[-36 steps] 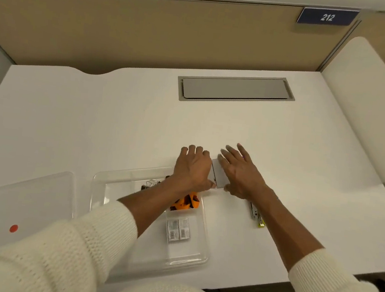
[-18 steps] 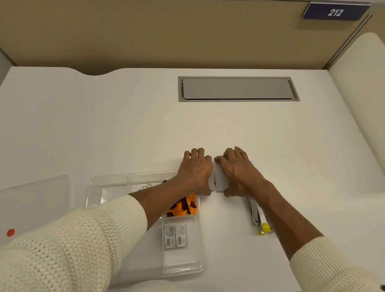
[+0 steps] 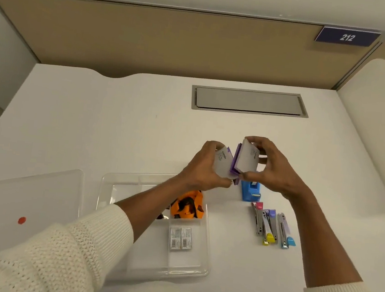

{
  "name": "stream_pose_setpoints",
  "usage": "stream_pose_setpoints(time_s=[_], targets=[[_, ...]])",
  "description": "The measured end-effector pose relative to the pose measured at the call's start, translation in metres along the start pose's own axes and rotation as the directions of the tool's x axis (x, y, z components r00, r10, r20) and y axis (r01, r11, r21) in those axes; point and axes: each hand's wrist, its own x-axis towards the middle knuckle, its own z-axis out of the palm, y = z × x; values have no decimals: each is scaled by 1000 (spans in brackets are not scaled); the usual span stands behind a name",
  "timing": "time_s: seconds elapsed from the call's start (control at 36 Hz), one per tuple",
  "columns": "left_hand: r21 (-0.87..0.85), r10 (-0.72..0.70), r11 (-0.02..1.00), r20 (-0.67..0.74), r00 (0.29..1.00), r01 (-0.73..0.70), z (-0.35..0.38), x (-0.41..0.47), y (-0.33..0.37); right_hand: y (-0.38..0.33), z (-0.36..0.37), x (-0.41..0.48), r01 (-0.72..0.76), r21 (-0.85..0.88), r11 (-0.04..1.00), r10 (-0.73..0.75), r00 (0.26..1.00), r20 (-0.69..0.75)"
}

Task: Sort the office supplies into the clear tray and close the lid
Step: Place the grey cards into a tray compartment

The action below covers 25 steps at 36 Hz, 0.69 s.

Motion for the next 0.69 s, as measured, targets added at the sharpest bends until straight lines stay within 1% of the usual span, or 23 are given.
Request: stream_pose_setpoints(time_s=[0.06,0.14,0.25,0.33,0.42,0.5,0.56,0.69], targets=[[-135,-1,991,-11,1000,0,-6,-10,1,-7,2,-6,-29,166,986,20,998,56],[-327,-20,945,-9,1000,16,-16,-25,1,-18,12,-11,-44,331,942,12,995,97],[-551,-65,832,13,998,62,-27,-47,1,-42,31,-16,20,487,873,-51,997,50],[-673,-110,737,-36,993,57,-39,-64,5,-61,50,-18,53,582,812,-91,995,36],[-784,-140,620,-82,987,23,-58,-81,9,-76,71,-18,52,628,776,-103,994,44],[-833,-166,553,-101,981,7,-76,-98,6,-88,93,-18,53,636,770,-118,991,61],[-842,-189,539,-115,975,5,-85,-110,0,-96,107,-18,49,613,789,-130,988,88],[-836,-221,549,-126,967,16,-102,-138,-25,-117,139,-21,44,590,806,-143,982,123]])
